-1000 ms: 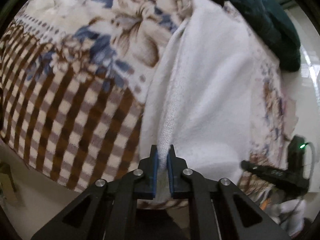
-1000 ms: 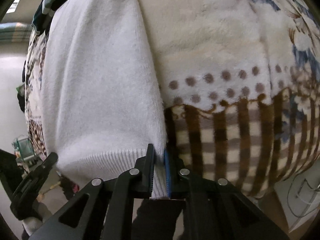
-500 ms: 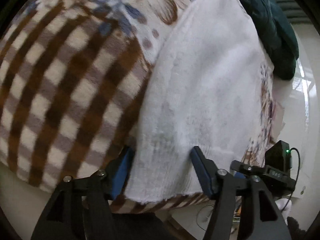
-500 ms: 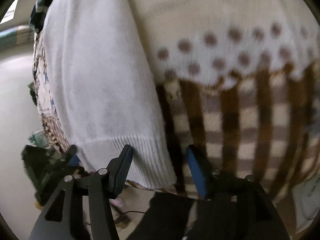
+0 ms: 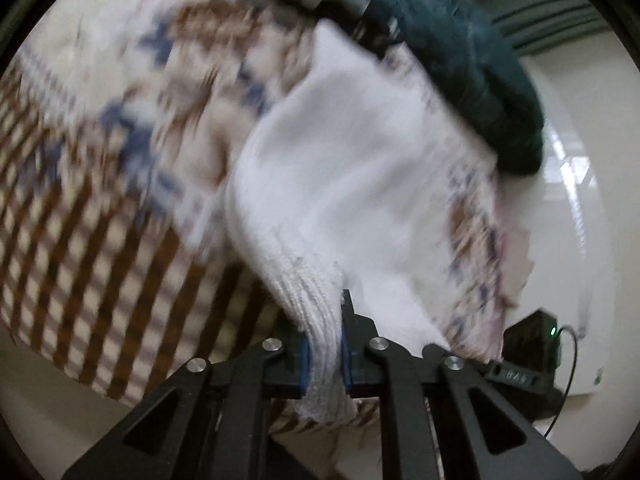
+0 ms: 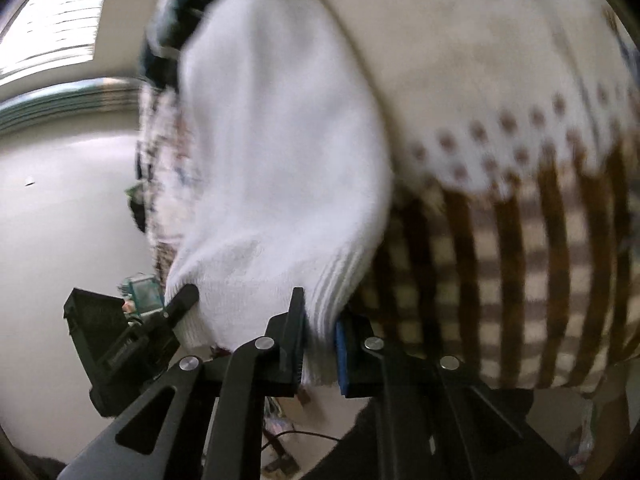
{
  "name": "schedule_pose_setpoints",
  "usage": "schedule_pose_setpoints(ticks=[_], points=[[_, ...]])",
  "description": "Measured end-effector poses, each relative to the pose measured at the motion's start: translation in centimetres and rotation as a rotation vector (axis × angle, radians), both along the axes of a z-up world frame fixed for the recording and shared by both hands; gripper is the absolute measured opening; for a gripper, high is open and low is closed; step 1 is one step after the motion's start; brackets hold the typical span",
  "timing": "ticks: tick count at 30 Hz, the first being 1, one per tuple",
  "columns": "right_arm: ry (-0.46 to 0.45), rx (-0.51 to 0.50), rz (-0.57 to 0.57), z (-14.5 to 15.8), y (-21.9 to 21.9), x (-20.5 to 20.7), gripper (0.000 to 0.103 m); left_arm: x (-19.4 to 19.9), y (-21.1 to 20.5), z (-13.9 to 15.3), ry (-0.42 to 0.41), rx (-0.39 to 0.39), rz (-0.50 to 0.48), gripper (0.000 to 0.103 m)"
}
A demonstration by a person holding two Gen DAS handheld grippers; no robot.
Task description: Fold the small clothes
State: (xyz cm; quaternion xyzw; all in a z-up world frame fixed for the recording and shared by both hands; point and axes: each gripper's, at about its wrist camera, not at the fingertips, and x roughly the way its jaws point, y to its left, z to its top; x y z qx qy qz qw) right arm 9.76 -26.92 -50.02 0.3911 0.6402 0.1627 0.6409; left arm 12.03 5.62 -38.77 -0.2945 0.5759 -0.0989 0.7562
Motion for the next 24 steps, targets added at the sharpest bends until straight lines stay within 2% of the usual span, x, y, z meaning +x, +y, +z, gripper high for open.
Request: schedule_pose_setpoints(ticks=[5,8,12,15,18,20,21,22,23,24], points=[[-0.147,0.005,-0.047,5.8,-1.1,5.7,0.013,7.6,-0.5,4.0,-0.112,-0.044,0.002,0.009],[-0.220,-0.025,-0.093,7.7,-1.8,12.1,0.013,13.0,-0.5,4.3,-0.153,-0.058,0.009,0.009],[-0.259,-0.060,-0.151,8.1,-1.8,21.9,0.013,22.1,0.0,2.9,-0.179,-0.088,0.032,0.009],[-0.274,-0.115,-0.174,7.2,-1.2,29.7,0.013,28.9,-0.1,0.9,-0.193,-0.086,0.024,0.010],[-0.246,-0.161,-0.183,5.5,-0.8,36.7,0.013,34.2,0.2,-1.8,-0.184,-0.117,0.016,0.016],[-0.206,-0.184,-0.161,3.7,-0.2,40.1,0.017,35.9,1.0,-3.4,-0.143,-0.142,0.034,0.036],[-0.168,-0.190,-0.146,2.8,-0.2,41.4,0.021,36.2,1.8,-3.8,-0.133,-0.170,0.058,0.041],[-0.152,-0.181,-0.140,2.2,-0.4,41.6,0.031,36.2,2.6,-4.1,-0.133,-0.207,0.079,0.047],[-0.157,-0.174,-0.143,1.9,-0.6,41.5,0.046,36.0,3.4,-4.3,-0.130,-0.219,0.099,0.052],[-0.167,-0.182,-0.145,1.9,-0.8,41.3,0.052,35.6,4.0,-4.4,-0.129,-0.215,0.110,0.052]])
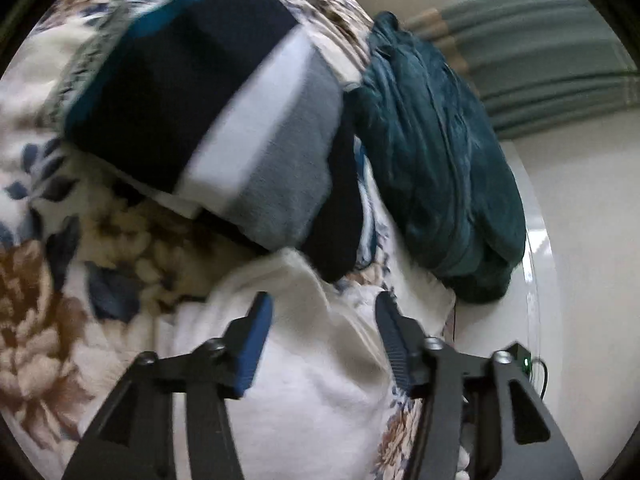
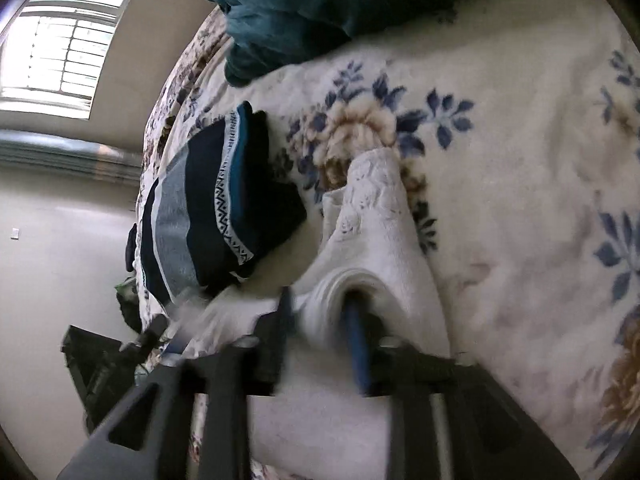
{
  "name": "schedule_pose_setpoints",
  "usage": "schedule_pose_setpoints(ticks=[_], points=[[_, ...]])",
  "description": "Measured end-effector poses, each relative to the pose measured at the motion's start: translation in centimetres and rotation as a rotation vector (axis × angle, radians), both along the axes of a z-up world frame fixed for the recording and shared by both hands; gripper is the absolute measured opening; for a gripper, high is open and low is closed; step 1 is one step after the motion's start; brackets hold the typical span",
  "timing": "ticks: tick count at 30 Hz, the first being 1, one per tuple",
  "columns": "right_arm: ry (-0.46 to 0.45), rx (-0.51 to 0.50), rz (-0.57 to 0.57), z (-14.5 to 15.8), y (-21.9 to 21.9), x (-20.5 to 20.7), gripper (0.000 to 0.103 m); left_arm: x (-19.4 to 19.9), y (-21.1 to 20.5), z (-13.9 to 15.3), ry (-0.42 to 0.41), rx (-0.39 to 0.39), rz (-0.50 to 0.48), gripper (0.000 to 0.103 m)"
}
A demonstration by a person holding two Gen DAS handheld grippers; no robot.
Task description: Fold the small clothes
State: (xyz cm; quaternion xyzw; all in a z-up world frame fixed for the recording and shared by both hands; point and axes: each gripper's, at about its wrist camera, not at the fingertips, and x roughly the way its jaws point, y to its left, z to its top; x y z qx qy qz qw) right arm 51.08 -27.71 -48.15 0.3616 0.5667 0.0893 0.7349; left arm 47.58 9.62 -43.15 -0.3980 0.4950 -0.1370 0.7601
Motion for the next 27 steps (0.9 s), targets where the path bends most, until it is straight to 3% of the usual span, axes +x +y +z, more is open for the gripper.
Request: schedule_pose_setpoints(ticks=[1,4,7,8,9,10,11,15,17,20,24,26,27], points=[[-0.011,-0.014,0.000,0.1,-0.3,-0.4,0.060,-0.3,0.3,-0.1,0.001,0.013,-0.001,0.053],[-0.011,-0.060,-0.002,-0.3,-0.9,-1.6,0.062,-0.6,-0.9,-0.8,0.017,0.191,-0.109,0.053],[0.053,-0.093,-0.001,-2.8,-1.2,-1.6,0.062,0.4,-3.3,-2.8,0.045,0.340,-0.228,0.053],[0.078,-0.077,-0.001,-3.7,-1.3,-1.5,0.062,0.7,-4.0,-3.2,0.044,0.383,-0.246,0.049],[0.091,-0.075,-0.002,-4.5,-1.2,-1.2,0.061,1.0,-4.3,-3.3,0.026,0.404,-0.246,0.037],[0.080,-0.085,0.000,-4.8,-1.0,-0.8,0.045,1.1,-4.6,-3.2,0.004,0.425,-0.249,0.006],[0.069,-0.120,0.010,-4.7,-0.7,-0.6,0.011,1.2,-4.8,-2.9,-0.011,0.448,-0.257,0.007],[-0.003,-0.175,0.016,-2.9,-0.1,-0.3,0.009,0.7,-3.1,-1.4,-0.072,0.438,-0.194,0.006],[-0.024,-0.181,0.008,-2.4,0.0,0.0,0.008,0.7,-2.0,-2.3,-0.030,0.428,-0.166,0.006],[0.023,-0.210,0.008,-3.9,0.3,1.3,0.008,1.9,-0.9,-5.7,0.069,0.419,-0.147,0.007],[0.114,-0.211,0.055,-5.5,0.5,2.4,0.009,2.2,0.4,-5.4,0.102,0.313,-0.153,0.012],[0.103,-0.139,0.057,-5.0,-0.4,1.8,0.034,1.7,1.5,-4.7,0.102,0.245,-0.155,0.032],[0.090,-0.118,0.060,-4.6,-1.0,1.4,0.041,0.8,2.4,-4.2,0.097,0.203,-0.148,0.040]])
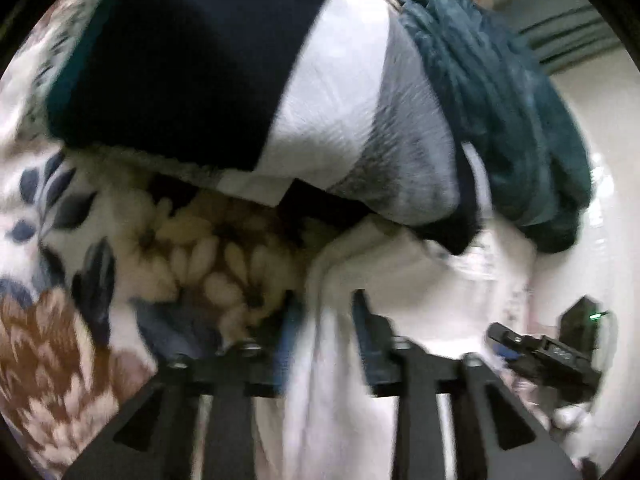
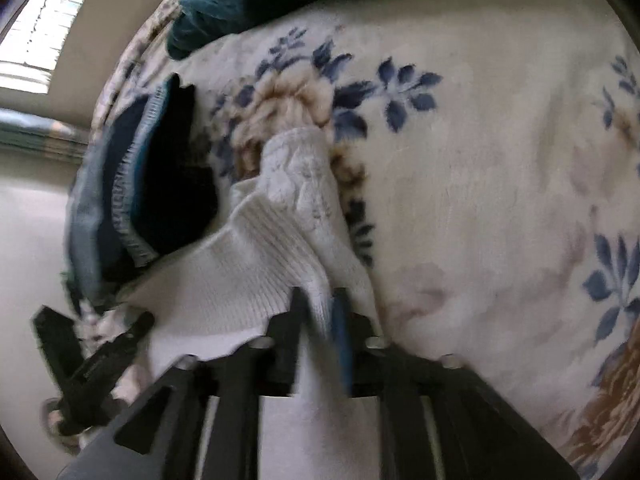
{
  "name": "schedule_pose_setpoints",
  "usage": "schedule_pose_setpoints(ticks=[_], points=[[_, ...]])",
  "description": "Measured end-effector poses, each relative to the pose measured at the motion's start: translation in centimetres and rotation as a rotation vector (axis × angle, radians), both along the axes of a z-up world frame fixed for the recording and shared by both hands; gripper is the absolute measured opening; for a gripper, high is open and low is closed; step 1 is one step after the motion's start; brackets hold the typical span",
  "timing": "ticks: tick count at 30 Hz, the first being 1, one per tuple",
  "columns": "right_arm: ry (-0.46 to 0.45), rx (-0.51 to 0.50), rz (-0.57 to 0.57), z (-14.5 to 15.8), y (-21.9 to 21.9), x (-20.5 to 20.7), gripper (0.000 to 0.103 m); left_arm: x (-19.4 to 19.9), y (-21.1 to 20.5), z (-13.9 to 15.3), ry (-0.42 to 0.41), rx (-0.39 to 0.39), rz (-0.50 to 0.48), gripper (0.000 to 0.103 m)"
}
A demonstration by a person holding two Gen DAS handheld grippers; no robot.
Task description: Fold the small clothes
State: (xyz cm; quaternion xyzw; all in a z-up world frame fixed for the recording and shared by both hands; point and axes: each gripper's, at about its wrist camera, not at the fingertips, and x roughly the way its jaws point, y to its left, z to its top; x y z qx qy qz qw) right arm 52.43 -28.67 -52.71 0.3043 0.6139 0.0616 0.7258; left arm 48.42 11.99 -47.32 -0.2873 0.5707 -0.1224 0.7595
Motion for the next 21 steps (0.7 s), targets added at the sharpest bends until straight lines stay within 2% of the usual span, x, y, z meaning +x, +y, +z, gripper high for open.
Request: schedule_pose_setpoints(ticks=[1,2,5,8,13,17,20,21], points=[[-0.003,0.026,0.006,0.2,-0.6,-0.6,0.056,-0.5,0.3,0.3,0.000,-0.014,0.007,0.057],[-0.001,0.053,0.010,0.1,-1.1,-1.0,0.066,-1.7,1.1,0.5,-0.003,-0.055,0.019,0.065],[0.034,0.155,0.055,-1.4,-1.6,-2.4,0.068,-3.1,0.9,-0.7,0.042,-0.135,0.008,0.065],[0.083,0.210,0.131,-3.6,-0.7,-3.6,0.068,-4.1,-0.3,-2.8,0.111,-0.152,-0.042,0.065],[0.157,0.318,0.163,-7.3,1.4,-4.6,0.068,-4.3,-1.2,-3.7,0.120,-0.177,-0.043,0.069],[0.162,0.367,0.128,-7.9,1.2,-4.7,0.068,-4.8,-0.9,-2.9,0.119,-0.174,-0.035,0.069],[0.175,0.363,0.110,-7.1,0.0,-6.2,0.068,-7.9,0.4,-2.3,0.134,-0.168,-0.060,0.069],[0.175,0.374,0.102,-6.9,-0.6,-7.3,0.068,-8.7,0.5,-2.4,0.139,-0.189,-0.068,0.069]])
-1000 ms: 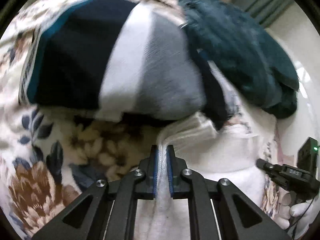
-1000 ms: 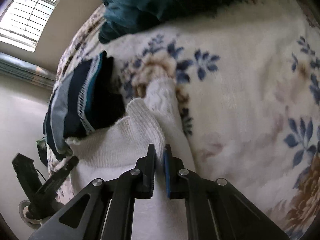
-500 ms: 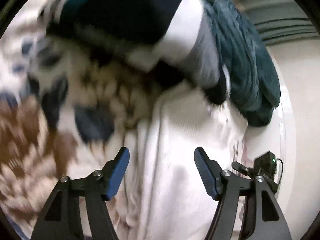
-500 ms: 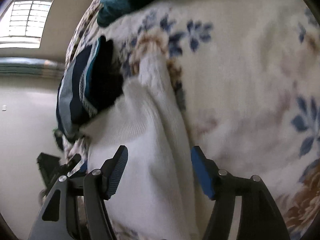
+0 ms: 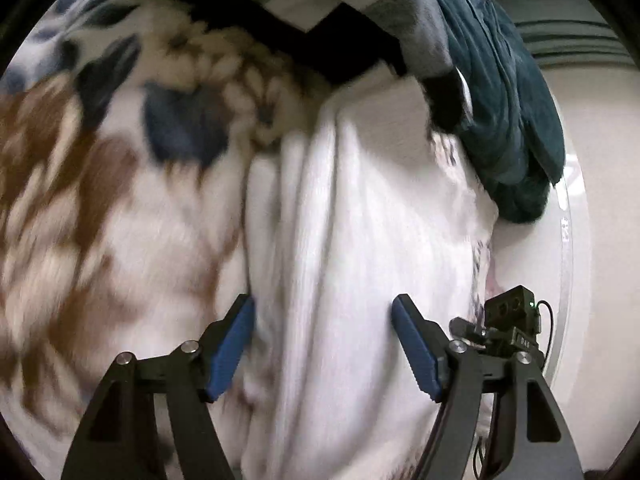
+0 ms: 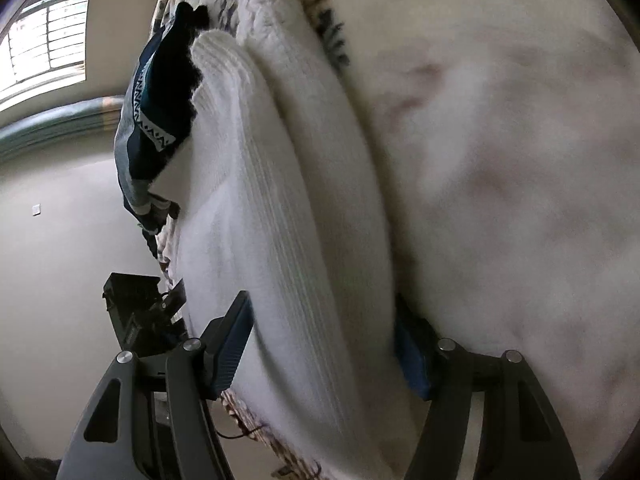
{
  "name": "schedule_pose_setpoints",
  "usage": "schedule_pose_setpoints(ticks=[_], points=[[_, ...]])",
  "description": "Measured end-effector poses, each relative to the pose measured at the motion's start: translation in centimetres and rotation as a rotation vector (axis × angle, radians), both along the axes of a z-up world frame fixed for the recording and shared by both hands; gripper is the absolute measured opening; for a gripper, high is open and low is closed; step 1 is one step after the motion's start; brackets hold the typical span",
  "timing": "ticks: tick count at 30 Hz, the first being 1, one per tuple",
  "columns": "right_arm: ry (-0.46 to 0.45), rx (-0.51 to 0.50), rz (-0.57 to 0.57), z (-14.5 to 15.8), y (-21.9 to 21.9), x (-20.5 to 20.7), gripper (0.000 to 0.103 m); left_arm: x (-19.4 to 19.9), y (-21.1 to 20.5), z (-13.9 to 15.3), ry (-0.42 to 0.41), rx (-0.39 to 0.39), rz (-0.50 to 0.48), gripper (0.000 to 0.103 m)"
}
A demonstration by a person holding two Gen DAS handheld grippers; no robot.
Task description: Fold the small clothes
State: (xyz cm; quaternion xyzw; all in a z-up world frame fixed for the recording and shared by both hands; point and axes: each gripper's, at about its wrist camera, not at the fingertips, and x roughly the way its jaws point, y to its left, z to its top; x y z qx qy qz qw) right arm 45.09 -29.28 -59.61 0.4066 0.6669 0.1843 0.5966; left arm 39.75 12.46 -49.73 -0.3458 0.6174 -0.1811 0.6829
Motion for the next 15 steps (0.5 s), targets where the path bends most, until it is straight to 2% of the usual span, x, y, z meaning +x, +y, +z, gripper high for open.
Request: schedule_pose_setpoints(ticks=[2,5,7,8,9,10,11,13,15], points=[[0.014,0.032,-0.024,0.0,-0.9,-2.4,0.076,-1.6,0.1,-0.7,0.026,-0.031,-0.002,0.069],[0.068,0.089,-0.052,-1.4,-0.8,-5.9,0.077,-3.2,-0.6,-2.2,0.049,-0.045,-0.017,0.069],[0.065,0.124,-0.104,-2.3,-0.4,-6.5,0.077,-3.4,-1.4,-2.1,0.001,-0.026,0.000,0.068],[0.052,0.133,-0.124,-2.5,-0.3,-6.5,0.078,-3.5,-1.7,-1.8,-0.022,-0.015,0.004,0.055],[0.038,0.138,-0.133,-2.5,0.0,-6.4,0.078,-3.7,-2.1,-1.3,-0.051,-0.003,0.001,0.046],[0.014,0.127,-0.143,-2.3,0.3,-6.3,0.074,-4.0,-2.2,-0.8,-0.075,0.014,0.001,0.034],[-0.007,0.118,-0.145,-2.1,0.6,-6.4,0.056,-4.3,-2.3,-0.2,-0.097,0.034,0.005,0.031],[-0.018,0.095,-0.145,-1.6,1.3,-6.7,0.043,-4.8,-2.3,0.6,-0.105,0.046,0.017,0.029],[-0.037,0.083,-0.158,-0.4,1.3,-7.6,0.037,-5.6,-2.3,1.5,-0.099,0.039,0.031,0.028]])
